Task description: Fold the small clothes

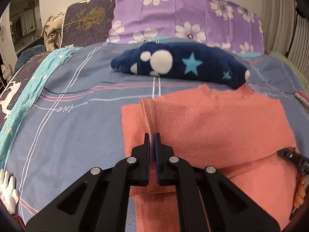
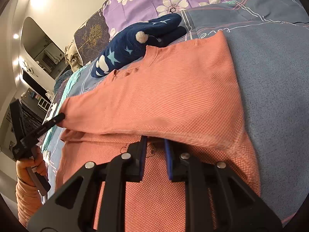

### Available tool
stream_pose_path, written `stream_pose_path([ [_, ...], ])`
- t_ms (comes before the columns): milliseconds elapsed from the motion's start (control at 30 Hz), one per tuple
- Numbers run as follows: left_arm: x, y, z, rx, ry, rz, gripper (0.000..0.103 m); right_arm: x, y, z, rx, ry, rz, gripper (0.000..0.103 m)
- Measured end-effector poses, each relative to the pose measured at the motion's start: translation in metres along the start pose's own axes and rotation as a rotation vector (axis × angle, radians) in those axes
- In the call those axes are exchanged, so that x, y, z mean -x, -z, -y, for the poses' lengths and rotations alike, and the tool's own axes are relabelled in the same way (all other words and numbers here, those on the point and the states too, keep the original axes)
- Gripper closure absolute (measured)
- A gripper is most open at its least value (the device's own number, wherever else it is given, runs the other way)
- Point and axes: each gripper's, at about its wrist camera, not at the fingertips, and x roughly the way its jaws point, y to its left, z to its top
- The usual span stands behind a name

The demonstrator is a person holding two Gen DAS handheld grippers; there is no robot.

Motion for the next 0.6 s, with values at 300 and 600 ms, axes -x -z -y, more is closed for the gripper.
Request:
stream_pose_path([
  [300, 0.012, 0.003, 0.018, -0.007, 0.024, 0.075, 0.083, 0.000, 0.000, 0.000, 0.001, 0.003, 0.000, 0.086],
  [600, -0.027, 0.020, 0.033, 0.002, 0.073, -0.015, 0.065, 0.013, 0.001, 0.007, 0.031, 0.074, -0.038, 0.089],
])
